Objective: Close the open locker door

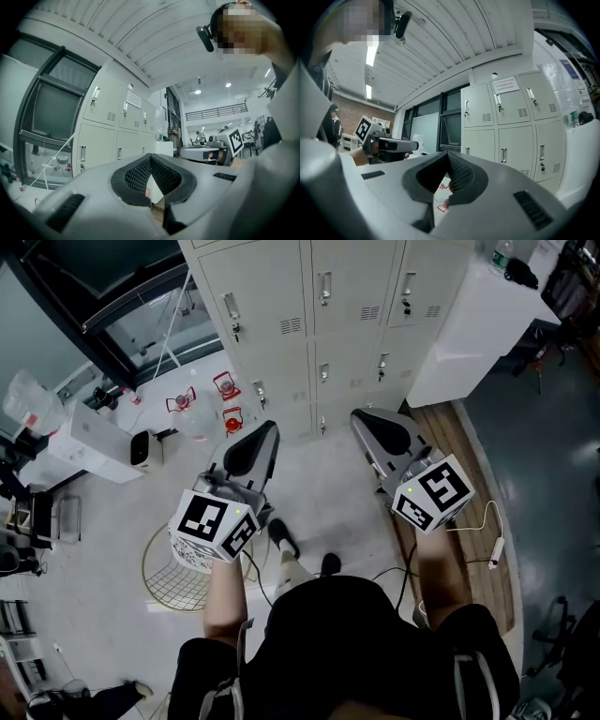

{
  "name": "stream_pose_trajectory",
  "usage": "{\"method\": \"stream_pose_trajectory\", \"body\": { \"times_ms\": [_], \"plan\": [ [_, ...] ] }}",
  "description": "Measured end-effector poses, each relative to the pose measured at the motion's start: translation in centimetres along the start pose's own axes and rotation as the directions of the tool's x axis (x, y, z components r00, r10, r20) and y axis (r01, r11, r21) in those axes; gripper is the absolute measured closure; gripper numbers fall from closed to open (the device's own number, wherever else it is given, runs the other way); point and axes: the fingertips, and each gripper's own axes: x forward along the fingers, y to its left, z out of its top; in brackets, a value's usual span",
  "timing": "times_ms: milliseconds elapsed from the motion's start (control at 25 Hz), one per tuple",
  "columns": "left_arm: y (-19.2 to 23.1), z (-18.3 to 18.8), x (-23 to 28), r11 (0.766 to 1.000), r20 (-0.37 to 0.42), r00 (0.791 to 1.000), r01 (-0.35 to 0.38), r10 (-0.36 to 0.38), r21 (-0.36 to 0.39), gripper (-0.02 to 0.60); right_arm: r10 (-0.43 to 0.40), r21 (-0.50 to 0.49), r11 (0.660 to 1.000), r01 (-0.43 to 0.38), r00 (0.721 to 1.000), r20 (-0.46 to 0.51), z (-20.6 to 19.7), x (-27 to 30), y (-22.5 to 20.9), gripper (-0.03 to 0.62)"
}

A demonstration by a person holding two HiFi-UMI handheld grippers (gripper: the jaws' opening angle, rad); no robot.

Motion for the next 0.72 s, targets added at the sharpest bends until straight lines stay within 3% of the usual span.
{"method": "stream_pose_trajectory", "body": {
  "times_ms": [720],
  "plan": [
    [-1.2,-0.9,-0.3,0.999,0.018,1.0,-0.014,0.015,-0.032,0.565,-0.021,0.042,0.999,0.021,1.0,0.002,-1.4,-1.0,0.3,0.589]
  ]
}}
